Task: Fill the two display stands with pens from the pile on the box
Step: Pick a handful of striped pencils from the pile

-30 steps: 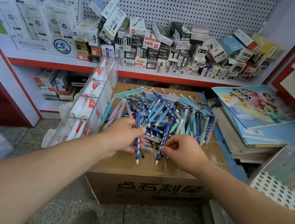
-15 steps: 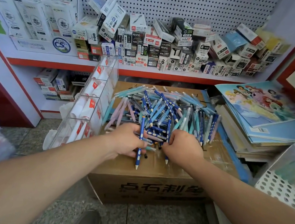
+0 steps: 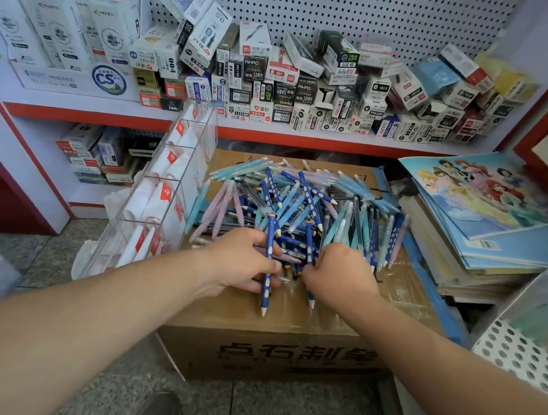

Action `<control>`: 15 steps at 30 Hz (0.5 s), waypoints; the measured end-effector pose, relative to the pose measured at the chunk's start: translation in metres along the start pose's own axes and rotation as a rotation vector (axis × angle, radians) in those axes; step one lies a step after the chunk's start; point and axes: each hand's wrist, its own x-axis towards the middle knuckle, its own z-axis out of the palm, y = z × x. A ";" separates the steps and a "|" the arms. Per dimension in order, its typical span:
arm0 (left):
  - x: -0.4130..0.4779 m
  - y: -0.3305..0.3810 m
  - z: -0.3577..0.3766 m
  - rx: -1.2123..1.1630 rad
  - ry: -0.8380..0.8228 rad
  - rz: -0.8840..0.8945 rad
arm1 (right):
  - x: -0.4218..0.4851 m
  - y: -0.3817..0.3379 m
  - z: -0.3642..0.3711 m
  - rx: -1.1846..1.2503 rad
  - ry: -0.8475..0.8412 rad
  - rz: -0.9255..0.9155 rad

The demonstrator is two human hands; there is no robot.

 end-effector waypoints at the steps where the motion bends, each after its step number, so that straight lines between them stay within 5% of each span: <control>1: 0.000 0.000 0.001 -0.002 -0.004 0.002 | 0.001 0.001 -0.003 0.040 0.004 0.016; 15: 0.000 0.003 0.005 0.011 -0.017 0.004 | -0.005 0.003 0.001 -0.079 0.029 -0.078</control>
